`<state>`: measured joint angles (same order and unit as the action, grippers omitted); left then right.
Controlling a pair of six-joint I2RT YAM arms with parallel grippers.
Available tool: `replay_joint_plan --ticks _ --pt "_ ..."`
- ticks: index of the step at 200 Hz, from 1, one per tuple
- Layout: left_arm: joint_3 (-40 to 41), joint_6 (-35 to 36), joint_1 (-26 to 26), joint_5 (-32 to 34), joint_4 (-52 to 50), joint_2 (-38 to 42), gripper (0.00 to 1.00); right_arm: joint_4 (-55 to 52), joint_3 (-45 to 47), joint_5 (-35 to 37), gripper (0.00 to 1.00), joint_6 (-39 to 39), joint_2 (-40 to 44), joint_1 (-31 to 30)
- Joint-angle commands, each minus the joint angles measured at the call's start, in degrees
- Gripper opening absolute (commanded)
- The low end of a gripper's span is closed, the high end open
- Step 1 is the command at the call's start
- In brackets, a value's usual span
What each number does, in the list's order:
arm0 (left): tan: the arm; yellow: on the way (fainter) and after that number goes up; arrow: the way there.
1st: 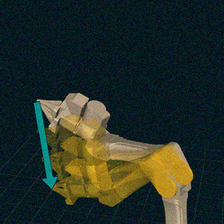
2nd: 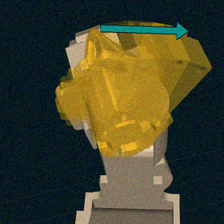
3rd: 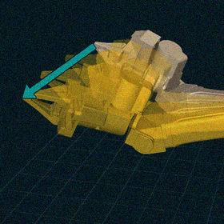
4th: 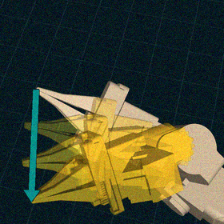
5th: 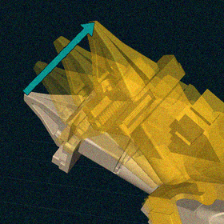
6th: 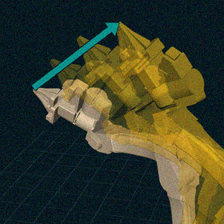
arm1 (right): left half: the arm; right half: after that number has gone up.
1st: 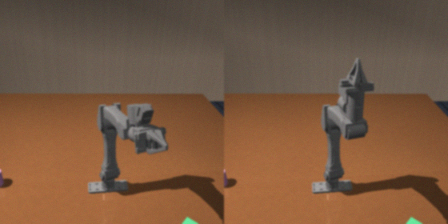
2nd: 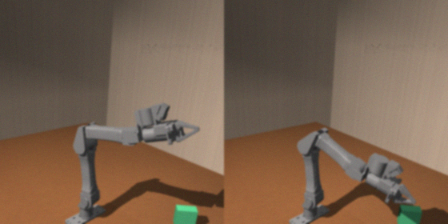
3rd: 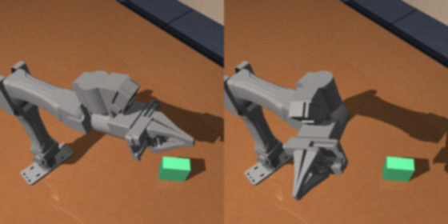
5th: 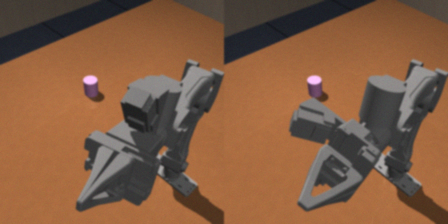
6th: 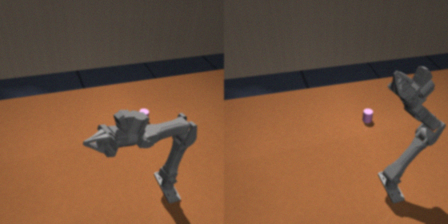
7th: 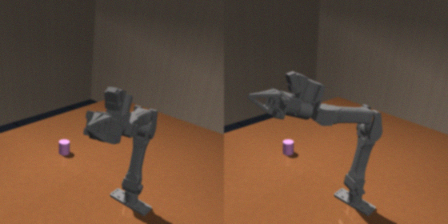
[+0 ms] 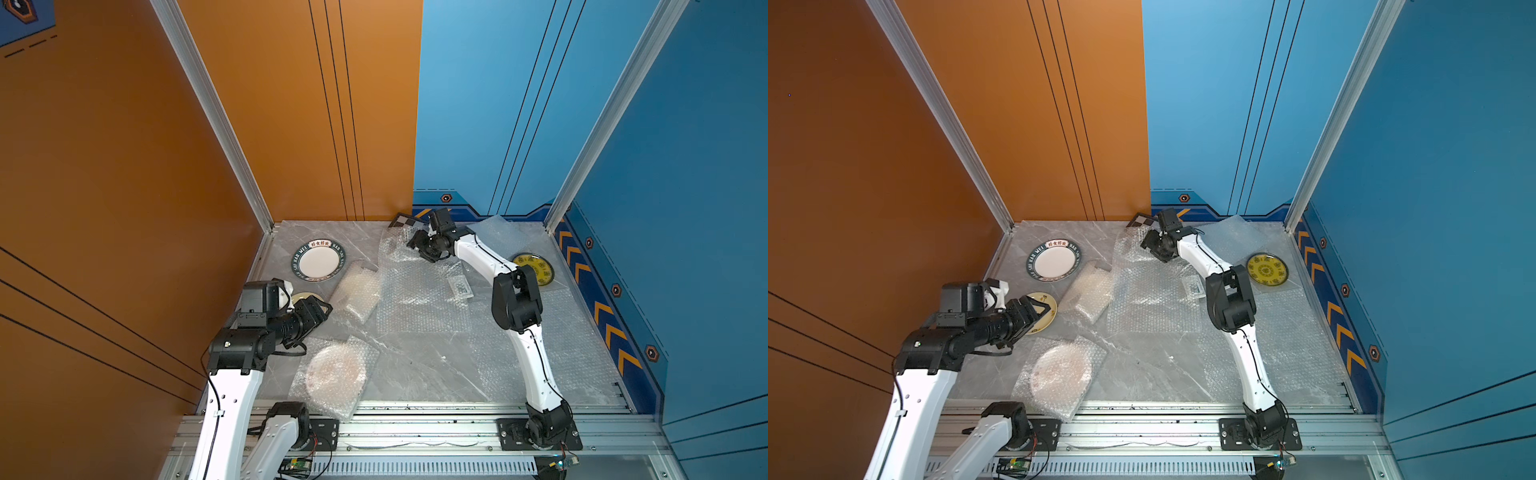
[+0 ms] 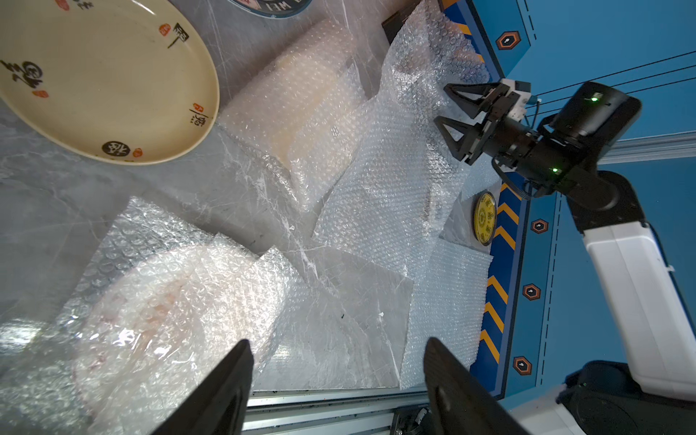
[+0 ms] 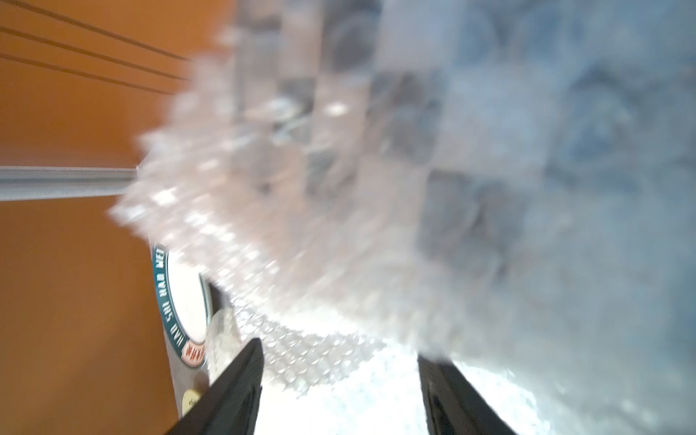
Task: Unpack dinner plates from bubble wrap
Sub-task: Move the bubble wrap to the center of the board.
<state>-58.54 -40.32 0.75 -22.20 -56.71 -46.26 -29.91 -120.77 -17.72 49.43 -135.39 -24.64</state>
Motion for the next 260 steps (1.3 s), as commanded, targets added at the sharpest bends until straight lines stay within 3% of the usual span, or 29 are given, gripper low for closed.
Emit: replay_joint_plan --ticks 1,30,73,105,161,221,260 --pt "2.27 -0.34 0.33 1.23 1.20 -0.27 0.74 -5.28 3.73 0.93 0.69 -3.25 9.85 -4.48" --pt "3.30 -1.17 0.10 1.71 1.86 -0.36 0.75 -8.50 10.94 3.11 0.70 -4.59 16.18 -7.94" --pt "3.72 -0.93 -0.40 2.62 -1.58 -1.21 0.75 -9.41 17.46 -4.30 0.71 -5.21 21.84 -15.04" --pt "-0.98 0.29 0.46 5.20 -5.27 0.45 0.75 -9.20 25.60 -9.71 0.78 -5.45 23.82 -25.11" --pt "-4.36 1.67 1.09 6.35 -9.73 3.57 0.76 -6.88 38.11 -10.47 0.82 -4.59 28.58 -34.83" --pt "-0.87 -1.54 1.09 2.67 -10.30 7.06 0.76 17.40 60.97 -9.36 0.82 10.20 38.89 -37.10" --pt "2.04 -2.58 1.09 0.02 -10.41 8.60 0.76 32.63 67.71 -9.00 0.82 18.78 36.70 -38.97"
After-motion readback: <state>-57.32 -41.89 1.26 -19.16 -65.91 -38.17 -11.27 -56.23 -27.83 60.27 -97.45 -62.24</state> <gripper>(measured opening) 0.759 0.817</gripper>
